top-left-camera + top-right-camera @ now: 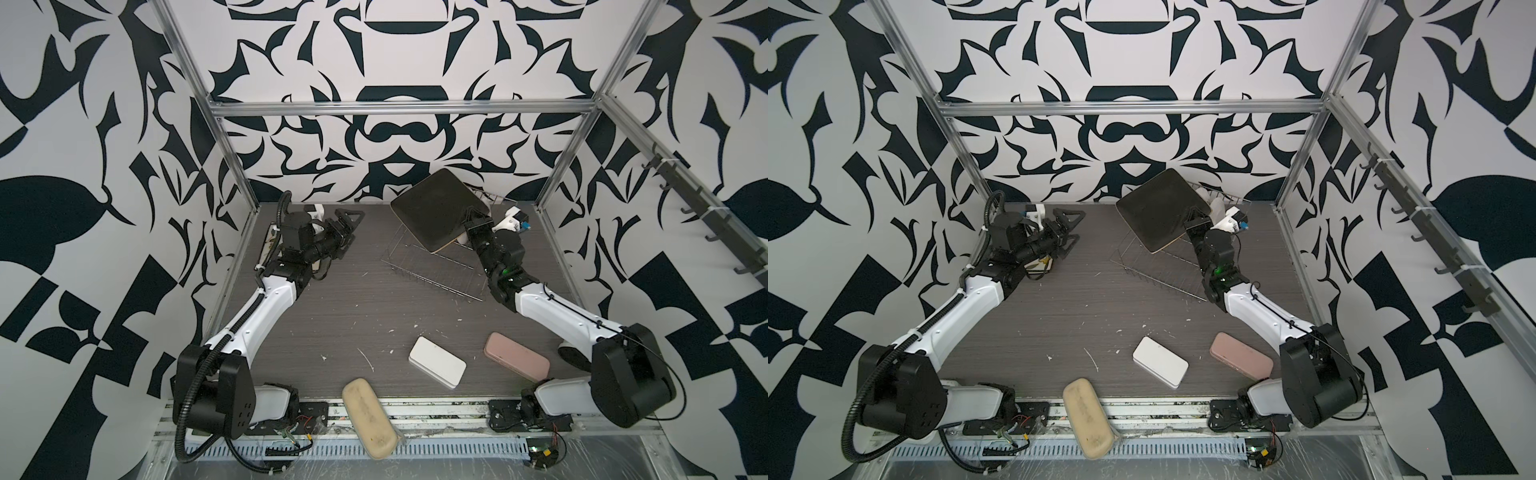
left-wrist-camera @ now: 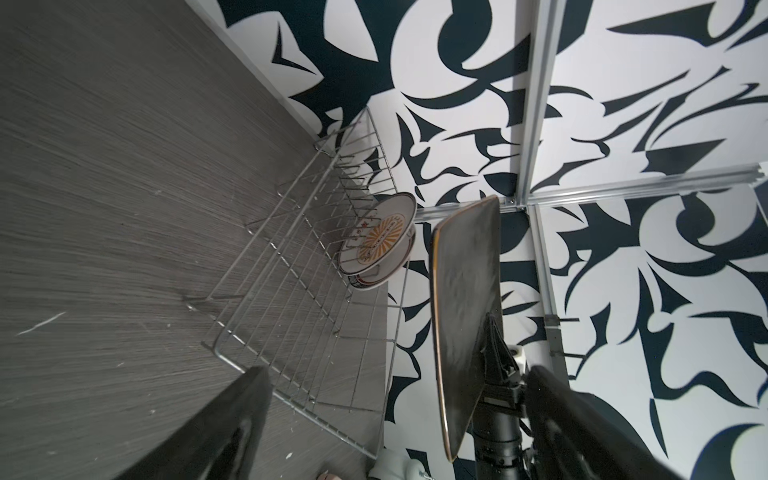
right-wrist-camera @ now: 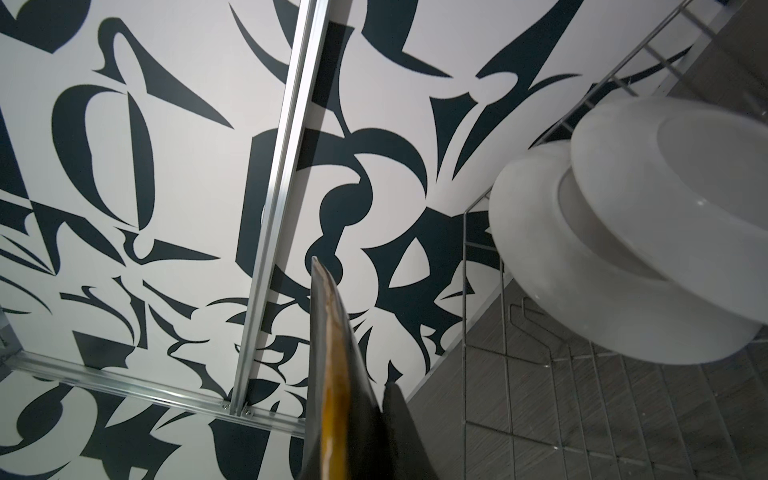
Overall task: Unload the plates from the dish rack
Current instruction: 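Swing the dark plate toward the left gripper while the left gripper reaches for it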
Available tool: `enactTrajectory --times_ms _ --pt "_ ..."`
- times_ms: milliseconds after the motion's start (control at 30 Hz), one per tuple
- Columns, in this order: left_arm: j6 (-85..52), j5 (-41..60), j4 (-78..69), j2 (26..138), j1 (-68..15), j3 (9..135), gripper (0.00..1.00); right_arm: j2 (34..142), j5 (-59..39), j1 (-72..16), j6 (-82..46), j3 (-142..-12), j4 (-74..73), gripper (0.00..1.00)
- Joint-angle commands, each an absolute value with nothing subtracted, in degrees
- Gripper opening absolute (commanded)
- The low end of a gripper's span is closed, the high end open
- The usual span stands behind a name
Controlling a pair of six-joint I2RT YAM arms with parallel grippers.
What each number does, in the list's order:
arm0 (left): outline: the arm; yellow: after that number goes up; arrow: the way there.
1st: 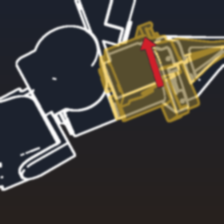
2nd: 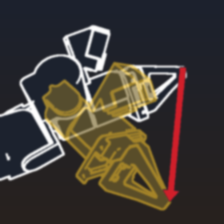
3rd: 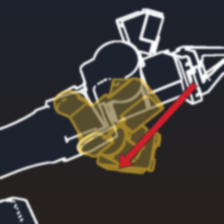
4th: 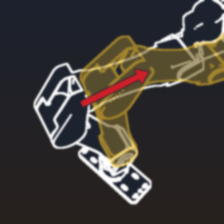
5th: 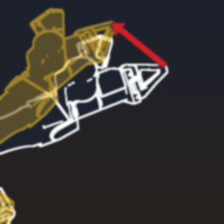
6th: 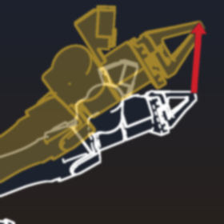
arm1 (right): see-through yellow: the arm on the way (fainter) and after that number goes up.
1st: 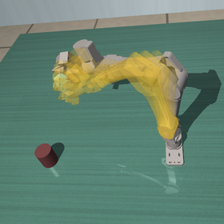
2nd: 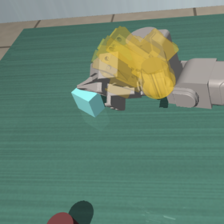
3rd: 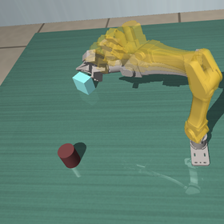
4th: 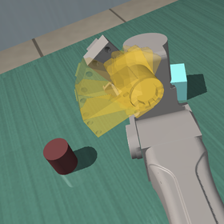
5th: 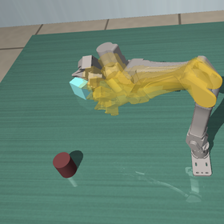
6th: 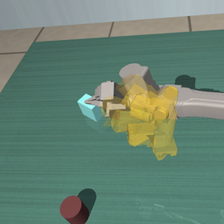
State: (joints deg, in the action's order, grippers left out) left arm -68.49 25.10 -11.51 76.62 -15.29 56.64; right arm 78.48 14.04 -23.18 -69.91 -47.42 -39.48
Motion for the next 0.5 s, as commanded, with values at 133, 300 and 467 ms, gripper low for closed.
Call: enactTrajectory --times_ms 133,300,467 --pt "-71.2 23.0 -20.5 80.2 -19.0 56.2 1.0 75.5 19.9 -27.7 -74.7 -48.5 -56.7 0.0" --pt "-72.3 21.7 -23.4 82.0 -21.2 56.1 0.98 76.1 21.5 -29.3 -76.4 -47.7 -58.1 0.0" --pt "-74.2 21.6 -26.6 83.7 -22.5 55.8 0.95 76.6 23.4 -30.6 -77.5 -47.3 -58.4 0.0"
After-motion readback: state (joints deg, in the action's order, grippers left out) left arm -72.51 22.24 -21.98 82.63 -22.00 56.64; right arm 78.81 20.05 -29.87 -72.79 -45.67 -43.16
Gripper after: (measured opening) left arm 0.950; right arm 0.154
